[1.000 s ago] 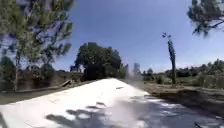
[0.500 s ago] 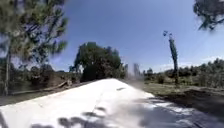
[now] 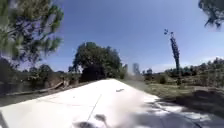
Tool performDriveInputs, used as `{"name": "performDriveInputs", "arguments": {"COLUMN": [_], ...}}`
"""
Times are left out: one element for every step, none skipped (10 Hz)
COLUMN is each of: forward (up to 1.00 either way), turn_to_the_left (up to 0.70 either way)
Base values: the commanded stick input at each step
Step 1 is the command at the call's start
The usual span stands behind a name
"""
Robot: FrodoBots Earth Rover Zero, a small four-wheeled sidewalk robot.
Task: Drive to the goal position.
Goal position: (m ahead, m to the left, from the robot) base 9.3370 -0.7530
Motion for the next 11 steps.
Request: {"name": "performDriveInputs", "arguments": {"forward": [0.7, 0.7, 0.7, 0.7, 0.7, 0.7, 0.7, 0.7, 0.7, 0.7, 0.7], "turn_to_the_left": [0.0, 0.0, 0.0, 0.0, 0.0, 0.0, 0.0, 0.0, 0.0, 0.0, 0.0]}}
